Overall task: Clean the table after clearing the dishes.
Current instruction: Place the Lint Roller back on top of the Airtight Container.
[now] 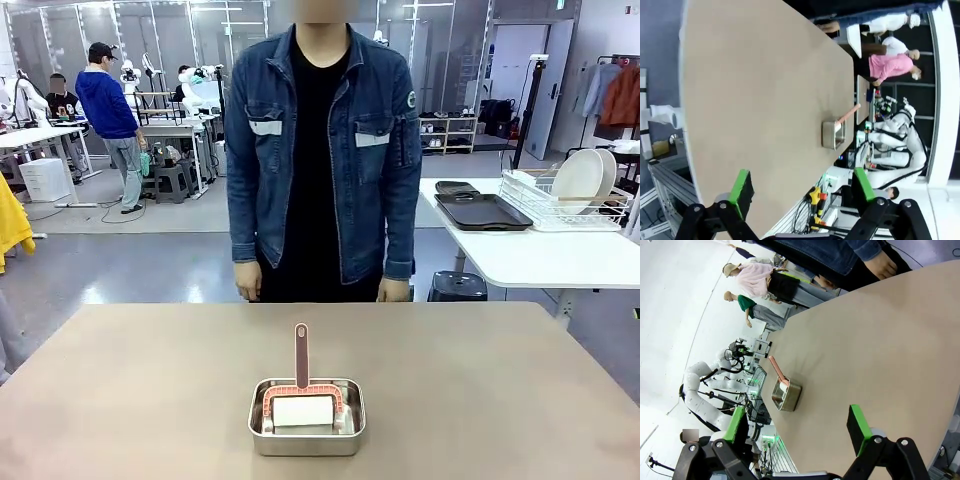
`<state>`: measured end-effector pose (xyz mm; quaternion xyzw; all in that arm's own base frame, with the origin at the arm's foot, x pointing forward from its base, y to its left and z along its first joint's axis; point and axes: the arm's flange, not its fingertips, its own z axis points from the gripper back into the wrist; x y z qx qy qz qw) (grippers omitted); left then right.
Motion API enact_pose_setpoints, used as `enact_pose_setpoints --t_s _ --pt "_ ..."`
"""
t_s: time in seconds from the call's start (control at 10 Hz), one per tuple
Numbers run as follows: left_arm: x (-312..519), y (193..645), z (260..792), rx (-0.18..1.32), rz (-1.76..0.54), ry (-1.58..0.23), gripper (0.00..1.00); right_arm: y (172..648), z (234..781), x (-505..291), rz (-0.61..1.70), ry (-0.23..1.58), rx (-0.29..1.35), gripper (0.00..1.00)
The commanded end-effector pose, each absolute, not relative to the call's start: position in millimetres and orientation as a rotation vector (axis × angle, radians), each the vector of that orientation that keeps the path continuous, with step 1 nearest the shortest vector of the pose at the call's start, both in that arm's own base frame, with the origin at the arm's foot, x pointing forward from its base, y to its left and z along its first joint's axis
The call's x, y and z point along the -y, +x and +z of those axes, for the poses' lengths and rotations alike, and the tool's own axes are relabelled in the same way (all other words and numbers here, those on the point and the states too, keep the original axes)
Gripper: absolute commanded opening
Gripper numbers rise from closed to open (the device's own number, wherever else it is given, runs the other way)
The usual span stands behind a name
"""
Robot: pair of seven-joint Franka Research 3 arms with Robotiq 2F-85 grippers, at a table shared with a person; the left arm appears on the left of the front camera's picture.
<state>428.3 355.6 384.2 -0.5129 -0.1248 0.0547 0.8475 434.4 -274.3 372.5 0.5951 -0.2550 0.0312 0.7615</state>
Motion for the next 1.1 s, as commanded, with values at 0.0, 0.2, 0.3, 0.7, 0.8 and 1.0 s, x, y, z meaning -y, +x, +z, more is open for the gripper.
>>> enact_pose_setpoints --t_s 0.0,0.2,0.3,0.7,0.8,1.0 --pt "-352 452 383 0.371 0.174 -1.112 1.00 431 374 272 0.069 1.282 0.554 1.00" --pt "-356 428 384 0.263 0.115 -1.081 1.00 431 374 272 0.069 1.282 0.554 1.00" --pt "-356 428 384 0.263 0.115 -1.081 1.00 431 374 272 0.069 1.282 0.554 1.00" --pt "-356 428 384 0.263 0.115 -1.081 1.00 431 374 272 0.069 1.282 0.554 1.00" --pt "-356 428 384 0.263 0.115 -1.081 1.00 431 374 272 0.069 1.282 0.554 1.00" --pt "-356 428 384 0.263 0.115 -1.081 1.00 431 374 272 0.069 1.282 0.554 1.00"
